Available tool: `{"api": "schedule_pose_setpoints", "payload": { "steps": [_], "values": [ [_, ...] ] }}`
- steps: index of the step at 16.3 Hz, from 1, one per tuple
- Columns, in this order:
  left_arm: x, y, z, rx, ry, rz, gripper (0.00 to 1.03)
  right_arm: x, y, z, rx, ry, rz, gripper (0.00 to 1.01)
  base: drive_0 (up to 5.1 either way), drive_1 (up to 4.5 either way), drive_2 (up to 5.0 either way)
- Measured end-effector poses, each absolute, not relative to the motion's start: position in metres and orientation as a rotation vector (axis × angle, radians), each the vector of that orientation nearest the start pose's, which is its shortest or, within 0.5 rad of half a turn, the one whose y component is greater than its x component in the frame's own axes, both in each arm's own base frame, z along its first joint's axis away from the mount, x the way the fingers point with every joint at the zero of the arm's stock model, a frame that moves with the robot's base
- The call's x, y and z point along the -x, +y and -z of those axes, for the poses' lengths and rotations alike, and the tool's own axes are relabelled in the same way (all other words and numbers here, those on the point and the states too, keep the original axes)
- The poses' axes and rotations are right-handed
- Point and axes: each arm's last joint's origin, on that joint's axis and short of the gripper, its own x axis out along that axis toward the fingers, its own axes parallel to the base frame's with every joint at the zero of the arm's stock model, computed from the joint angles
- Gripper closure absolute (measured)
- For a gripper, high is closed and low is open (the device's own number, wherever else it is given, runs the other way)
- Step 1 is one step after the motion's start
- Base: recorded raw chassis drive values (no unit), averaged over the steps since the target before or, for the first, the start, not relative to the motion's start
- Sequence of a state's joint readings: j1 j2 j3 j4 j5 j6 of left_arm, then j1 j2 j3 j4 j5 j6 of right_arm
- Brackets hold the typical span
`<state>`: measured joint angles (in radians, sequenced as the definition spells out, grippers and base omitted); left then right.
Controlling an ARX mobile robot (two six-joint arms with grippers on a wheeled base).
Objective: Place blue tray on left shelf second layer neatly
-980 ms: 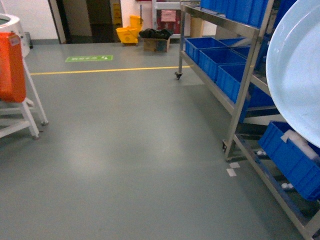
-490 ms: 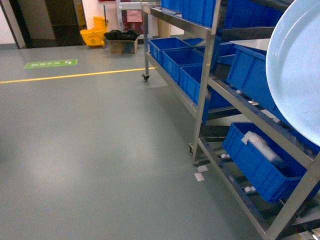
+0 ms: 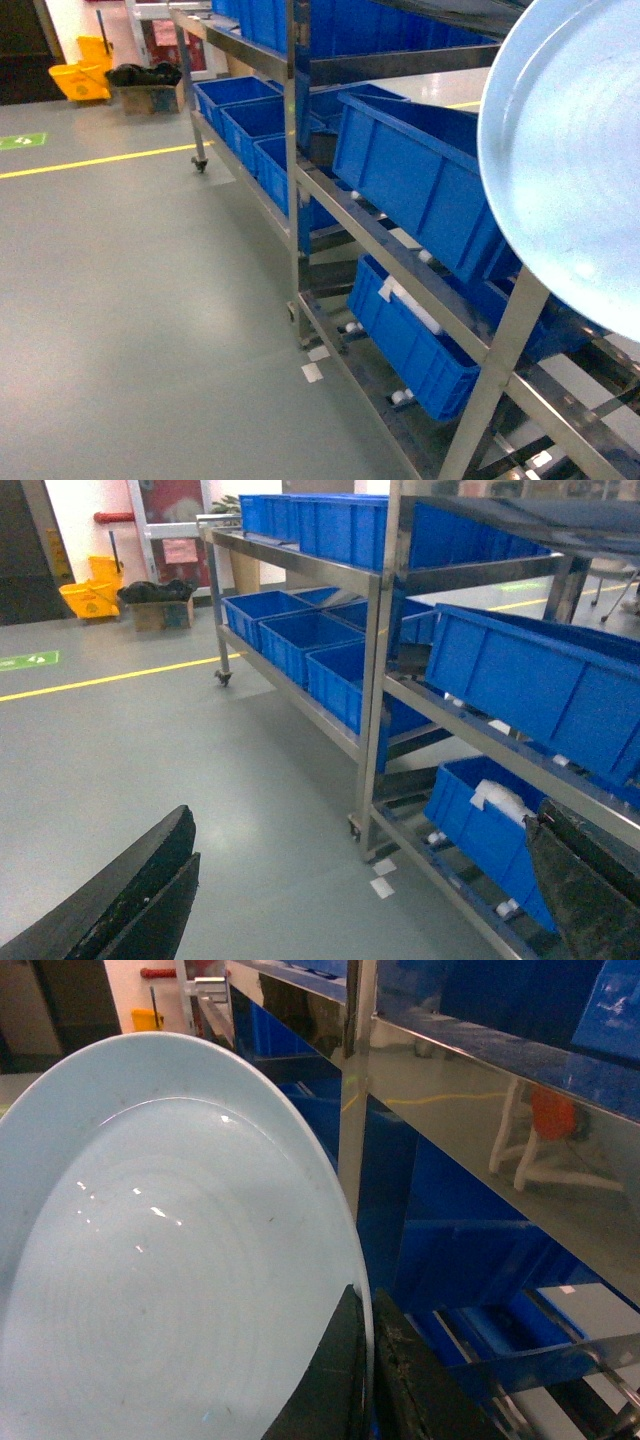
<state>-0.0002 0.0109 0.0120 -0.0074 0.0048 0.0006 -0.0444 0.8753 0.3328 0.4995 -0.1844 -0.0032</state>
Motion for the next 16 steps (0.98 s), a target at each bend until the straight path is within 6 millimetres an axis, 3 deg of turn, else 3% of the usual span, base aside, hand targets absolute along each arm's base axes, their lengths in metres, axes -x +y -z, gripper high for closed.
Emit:
{"api": "schedule_pose_setpoints", "payload": {
  "steps": [8,16],
  "values": [
    [-0.0976,0.0,-0.1663,0.0,0.004,0.0,0.05,-0.1876,-0.0034,-0.2268,-0.004,0.037,-0.134,0.99,0.0,0.0,0.0],
    [-0.0976,0.0,-0.1663,-0.001,0.004,0.0,0.05,-0.1883,-0.0099,-0.2258,-0.004,0.043,-0.058,0.99,-4.6,0.67,3.9]
  ]
}}
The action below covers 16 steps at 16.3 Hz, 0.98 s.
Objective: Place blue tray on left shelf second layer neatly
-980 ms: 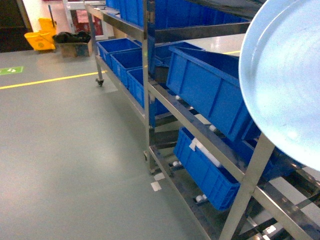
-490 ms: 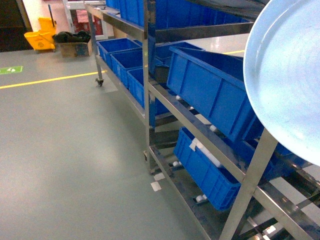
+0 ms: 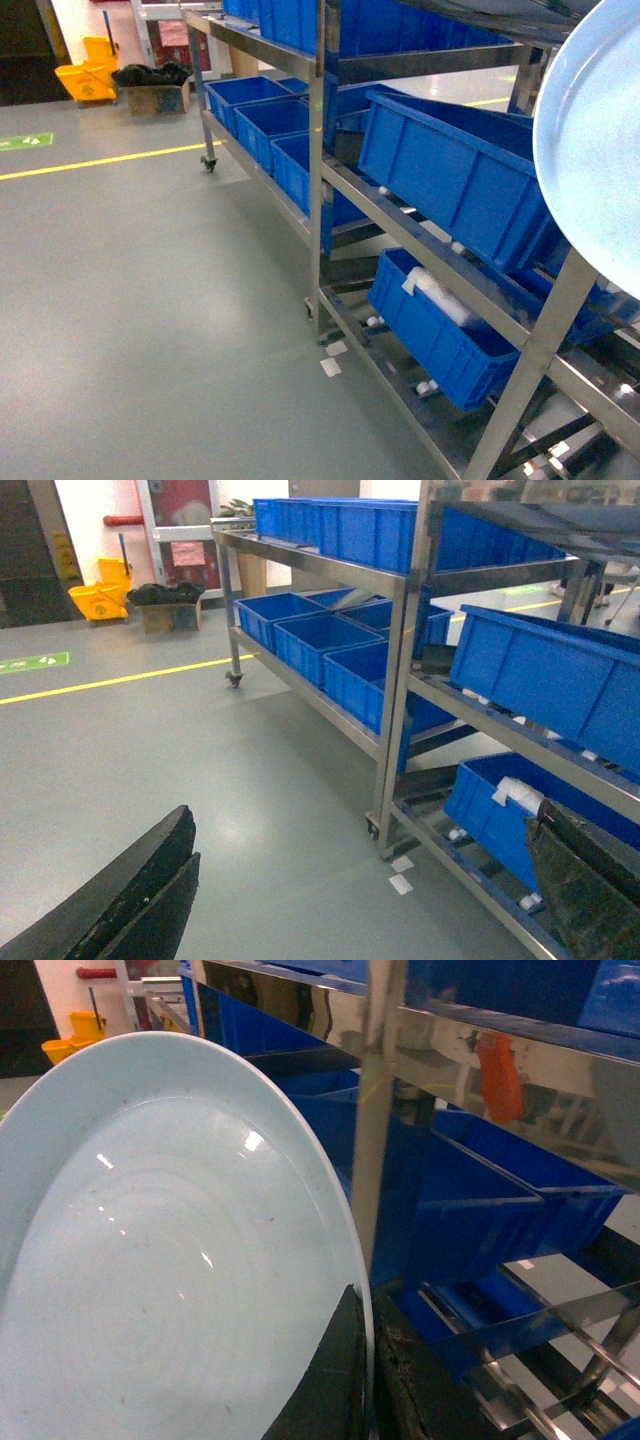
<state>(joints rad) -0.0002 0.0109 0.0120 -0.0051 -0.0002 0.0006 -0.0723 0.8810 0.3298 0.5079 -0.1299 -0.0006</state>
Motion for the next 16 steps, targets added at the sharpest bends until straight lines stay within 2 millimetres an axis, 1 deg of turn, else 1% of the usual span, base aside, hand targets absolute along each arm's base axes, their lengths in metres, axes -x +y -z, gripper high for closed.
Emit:
{"api": "schedule_pose_setpoints", "payload": {
  "steps": [2,4,16],
  "values": [
    [-0.0976,0.0,-0.1664,-0.001,0.003,0.0,0.05,-0.1878,-0.0098,-0.2265,-0.003,0.038,-0.058,0.99,-4.6,1.19,3.6],
    [-0.0976,0.0,-0.1664,0.0,0.003,0.0,0.05,-0.1879,-0.0098,-0.2261,-0.004,0.042,-0.058,0.99,0.0,0.0,0.0],
    [-0.0976,0.0,-0.1663,0.0,0.004,0.0,0.05,-0.1883,-0.0098,-0.2264,-0.004,0.042,-0.059,0.99,-1.6,-1.58,-1.6]
  ]
}}
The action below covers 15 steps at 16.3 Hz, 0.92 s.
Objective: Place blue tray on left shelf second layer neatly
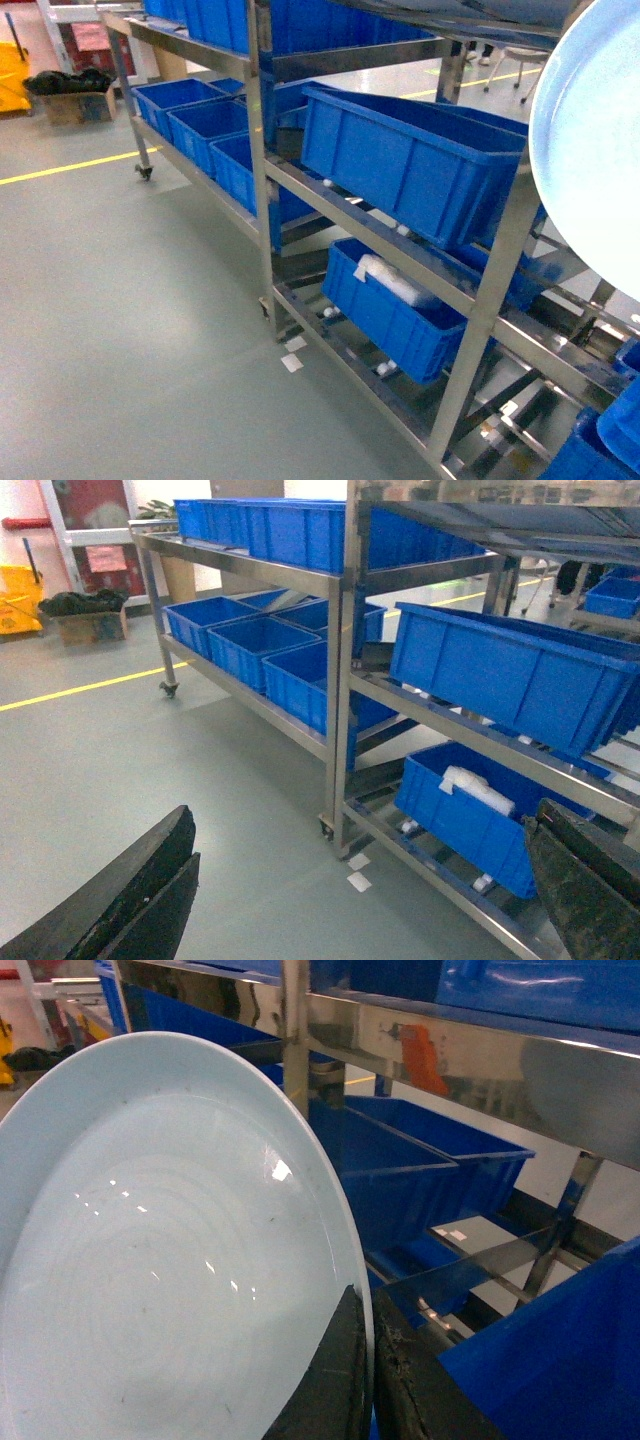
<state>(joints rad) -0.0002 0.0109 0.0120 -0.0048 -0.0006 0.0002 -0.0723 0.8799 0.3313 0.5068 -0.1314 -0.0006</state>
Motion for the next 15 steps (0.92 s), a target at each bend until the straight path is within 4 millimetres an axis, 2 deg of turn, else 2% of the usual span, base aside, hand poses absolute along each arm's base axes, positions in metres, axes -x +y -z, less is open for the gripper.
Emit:
{"api": "schedule_pose_setpoints", "payload": {
  "steps": [15],
  "values": [
    [-0.0976,0.0,-0.1663,-0.001,0.004,0.0,0.05,-0.1883,-0.0098,-0.2264,-0.004,0.041,-0.059,0.99,-1.6,-1.59,-1.6]
  ]
}}
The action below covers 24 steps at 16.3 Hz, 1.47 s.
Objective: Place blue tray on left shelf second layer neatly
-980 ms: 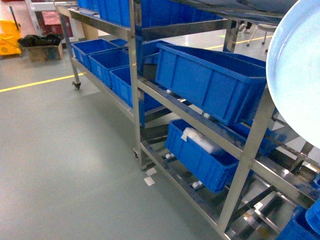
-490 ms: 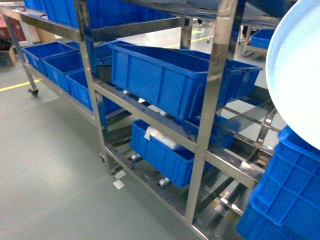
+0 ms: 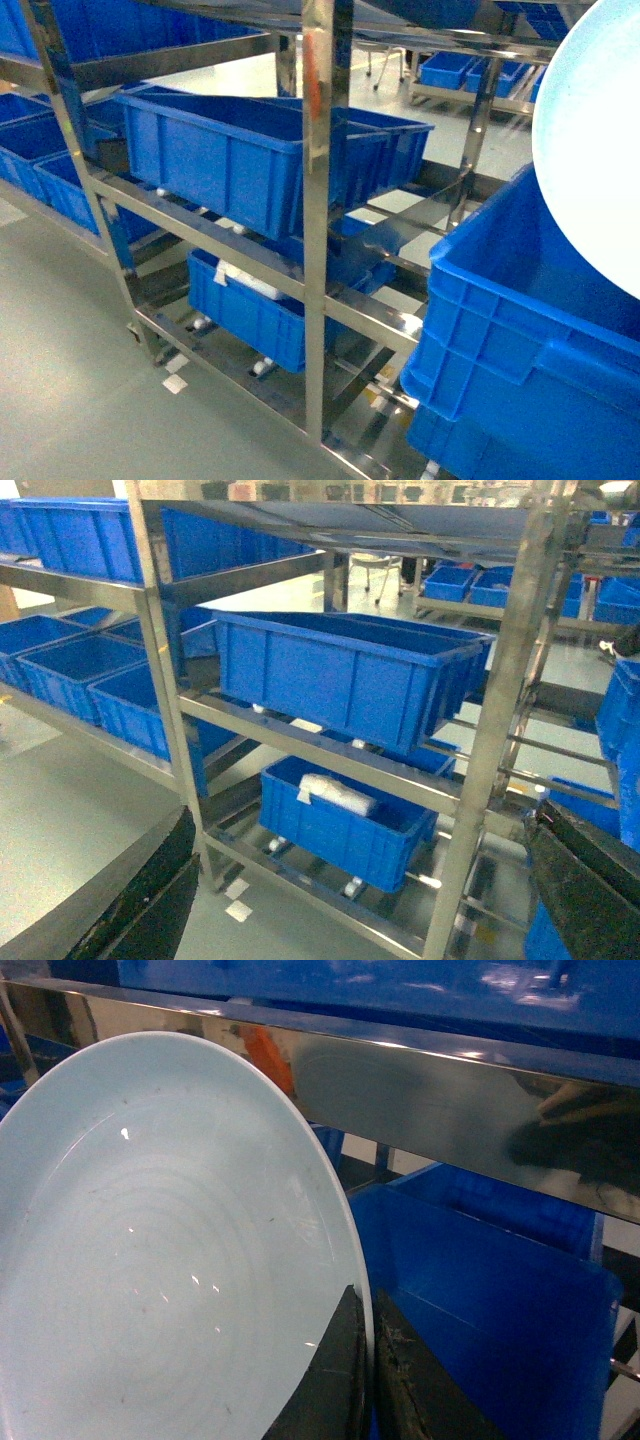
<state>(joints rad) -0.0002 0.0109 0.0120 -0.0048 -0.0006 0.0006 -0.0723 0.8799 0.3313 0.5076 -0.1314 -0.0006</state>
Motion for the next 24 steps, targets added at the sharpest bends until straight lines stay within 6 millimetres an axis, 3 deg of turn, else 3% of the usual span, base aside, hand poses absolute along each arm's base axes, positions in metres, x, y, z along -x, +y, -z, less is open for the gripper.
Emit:
{"api": "schedule_pose_setpoints", "payload": {
  "steps": [12,19,24],
  "values": [
    [-0.0976,0.0,-0.1664,-0.001,0.003,0.001,0.05,-0.1885,-0.0101,-0.2255,-0.004,0.048,-0.055,0.99,-1.6,-1.59,-1.6],
    [-0.0976,0.0,-0.166,0.0,0.007,0.0,0.05,-0.1885,-0.0099,-0.2259,-0.004,0.045,-0.057,0.99,-6.6,1.62,-0.1],
    [-0.0976,0.0,-0.1665,0.0,0.001,-0.002,0.05,-0.1884,-0.0098,-0.226,-0.004,0.045,-0.059,0.99,-1.6,-1.56,-1.6]
  ]
}}
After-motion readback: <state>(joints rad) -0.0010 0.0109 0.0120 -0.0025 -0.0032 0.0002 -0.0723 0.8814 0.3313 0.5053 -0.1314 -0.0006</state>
